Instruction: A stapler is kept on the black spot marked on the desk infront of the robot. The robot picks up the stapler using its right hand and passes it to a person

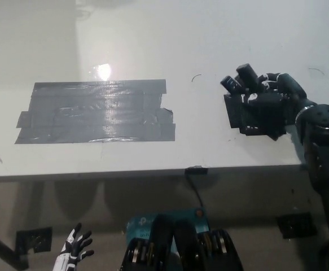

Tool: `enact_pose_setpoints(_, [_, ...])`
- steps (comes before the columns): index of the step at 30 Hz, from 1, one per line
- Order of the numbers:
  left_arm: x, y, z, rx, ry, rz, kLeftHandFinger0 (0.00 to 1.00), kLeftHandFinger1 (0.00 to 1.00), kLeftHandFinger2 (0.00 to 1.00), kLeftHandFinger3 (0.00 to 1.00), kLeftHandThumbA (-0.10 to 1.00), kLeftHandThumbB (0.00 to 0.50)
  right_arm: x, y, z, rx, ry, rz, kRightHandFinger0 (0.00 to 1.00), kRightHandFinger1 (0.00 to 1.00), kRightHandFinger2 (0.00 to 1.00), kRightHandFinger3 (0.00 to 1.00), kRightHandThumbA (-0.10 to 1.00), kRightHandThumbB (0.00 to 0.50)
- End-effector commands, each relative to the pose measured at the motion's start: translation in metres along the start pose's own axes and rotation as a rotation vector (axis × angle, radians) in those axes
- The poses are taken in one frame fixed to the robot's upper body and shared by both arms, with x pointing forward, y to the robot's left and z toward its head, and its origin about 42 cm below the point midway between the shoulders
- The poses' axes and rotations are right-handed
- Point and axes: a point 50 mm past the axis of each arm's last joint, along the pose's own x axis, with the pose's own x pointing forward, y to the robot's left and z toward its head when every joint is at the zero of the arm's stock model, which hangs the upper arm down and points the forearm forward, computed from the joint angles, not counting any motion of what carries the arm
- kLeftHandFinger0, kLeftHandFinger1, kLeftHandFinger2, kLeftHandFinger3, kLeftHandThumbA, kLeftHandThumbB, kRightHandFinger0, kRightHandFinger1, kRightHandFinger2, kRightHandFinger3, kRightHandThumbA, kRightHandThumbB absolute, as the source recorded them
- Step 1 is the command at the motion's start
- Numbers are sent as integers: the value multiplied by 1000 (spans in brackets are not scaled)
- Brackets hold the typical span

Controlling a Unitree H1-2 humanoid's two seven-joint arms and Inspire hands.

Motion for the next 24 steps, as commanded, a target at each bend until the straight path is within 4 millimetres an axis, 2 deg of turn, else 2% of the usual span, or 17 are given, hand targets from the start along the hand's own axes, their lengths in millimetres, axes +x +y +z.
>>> enact_pose_setpoints(1, [2,4,7,-13,-52,19,791,862,855,1000,1000,446,-12,19,104,515,-278,319,0,0,0,0,1000,126])
enact_pose_setpoints(3, [1,4,8,-8,-52,19,774,850,846,1000,1000,444,-12,22,115,595,-307,309,0,0,0,0,1000,94])
enact_pose_setpoints(7, [2,5,8,-12,-53,24,774,837,833,1000,1000,452,-15,30,129,670,-347,348,0,0,0,0,1000,99])
enact_pose_setpoints(10, [3,6,9,-3,-55,15,771,836,830,1000,1000,444,-18,40,136,696,-371,367,0,0,0,0,1000,87])
enact_pose_setpoints(12, [3,5,10,-3,-53,13,779,842,835,1000,1000,446,-21,52,143,733,-380,370,0,0,0,0,1000,97])
enact_pose_setpoints(14, [2,5,10,-9,-55,15,780,840,831,1000,1000,455,-22,59,144,754,-377,373,0,0,0,0,1000,101])
enact_pose_setpoints(16, [2,5,11,-8,-55,8,784,841,834,1000,1000,469,-22,72,146,781,-375,406,0,0,0,0,1000,85])
enact_pose_setpoints(19, [4,6,13,-10,-60,7,780,839,835,1000,1000,461,-21,82,151,768,-362,399,0,0,0,0,1000,112])
enact_pose_setpoints(21, [5,6,13,3,-73,6,770,836,833,1000,1000,443,-19,88,154,766,-356,406,0,0,0,0,1000,100])
enact_pose_setpoints(24, [6,7,12,-6,-67,8,791,851,844,1000,1000,457,-16,95,156,764,-342,414,0,0,0,0,1000,81])
